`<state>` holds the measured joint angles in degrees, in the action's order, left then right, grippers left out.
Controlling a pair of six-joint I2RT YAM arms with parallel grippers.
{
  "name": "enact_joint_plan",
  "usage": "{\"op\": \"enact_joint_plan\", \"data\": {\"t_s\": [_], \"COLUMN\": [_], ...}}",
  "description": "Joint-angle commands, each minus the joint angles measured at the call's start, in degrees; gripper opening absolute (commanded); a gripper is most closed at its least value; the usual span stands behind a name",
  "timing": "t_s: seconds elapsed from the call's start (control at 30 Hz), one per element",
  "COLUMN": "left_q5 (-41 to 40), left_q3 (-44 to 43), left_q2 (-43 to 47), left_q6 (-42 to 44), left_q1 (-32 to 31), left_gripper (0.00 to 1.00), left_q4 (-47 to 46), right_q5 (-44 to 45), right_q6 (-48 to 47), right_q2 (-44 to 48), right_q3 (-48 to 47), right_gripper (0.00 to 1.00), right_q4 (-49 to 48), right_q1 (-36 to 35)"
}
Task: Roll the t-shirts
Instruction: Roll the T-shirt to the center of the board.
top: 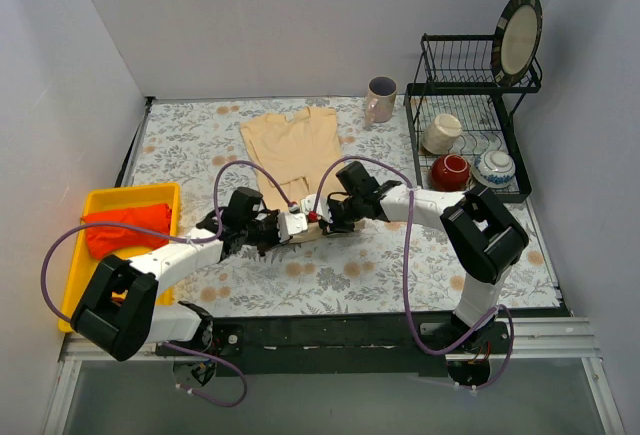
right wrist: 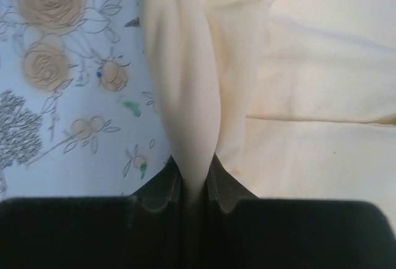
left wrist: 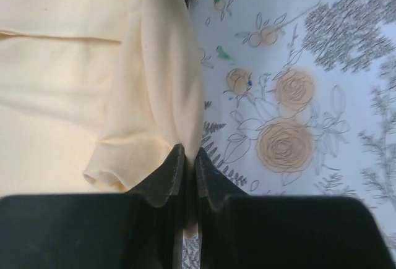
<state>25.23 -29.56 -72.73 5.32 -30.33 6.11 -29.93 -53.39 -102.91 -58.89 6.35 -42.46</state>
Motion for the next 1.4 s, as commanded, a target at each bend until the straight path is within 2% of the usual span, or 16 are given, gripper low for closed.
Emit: {"op": "enact_joint_plan", "data": {"t_s": [0.0,0.13,0.23,0.5,0.7,1.0,1.1,1.23,1.33,1.37], "left_q5": [12.4,21.2,23.3,24.3,23.9,21.3,19.3,16.2,12.0,10.8], "left_q3": [-8.7,-18.1,-21.7,-23.2,-26.6,-30.3,-30.5,-30.4,-29.9,-29.3], "left_q2": [0.3,-5.1,-10.6,-15.6,-22.4,-29.4,-30.5,-27.6,-19.8,-14.3], "left_q6": [-2.8,2.1,4.4,3.5,3.6,4.8,5.5,5.4,2.2,1.0], "left_q1": [6.3,9.4,10.1,12.0,13.9,16.9,17.5,18.3,18.5,18.5], "left_gripper": [0.0,0.0,0.0,0.0,0.02,0.07,0.15,0.27,0.33,0.36], "left_q4": [27.3,43.3,50.6,49.4,50.2,50.1,50.1,49.2,43.9,41.8], "right_q5": [-3.1,-7.3,-8.9,-12.1,-15.2,-15.6,-15.5,-15.9,-16.4,-16.6], "right_q6": [-4.6,-8.4,-10.3,-11.2,-11.0,-11.4,-11.5,-10.8,-9.5,-9.0], "right_q2": [1.3,-0.1,-2.5,-14.1,-24.5,-32.3,-34.8,-38.7,-41.4,-42.0], "right_q3": [-7.2,-13.4,-18.2,-30.0,-41.8,-48.9,-51.6,-56.1,-58.8,-59.3], "right_gripper": [0.07,0.06,0.06,0.04,0.04,0.04,0.05,0.05,0.05,0.06], "right_q4": [23.5,42.9,49.6,62.6,68.0,68.4,68.5,68.5,68.5,68.5], "right_q1": [1.0,1.8,2.0,5.6,8.2,8.6,8.7,8.6,8.6,8.6]}}
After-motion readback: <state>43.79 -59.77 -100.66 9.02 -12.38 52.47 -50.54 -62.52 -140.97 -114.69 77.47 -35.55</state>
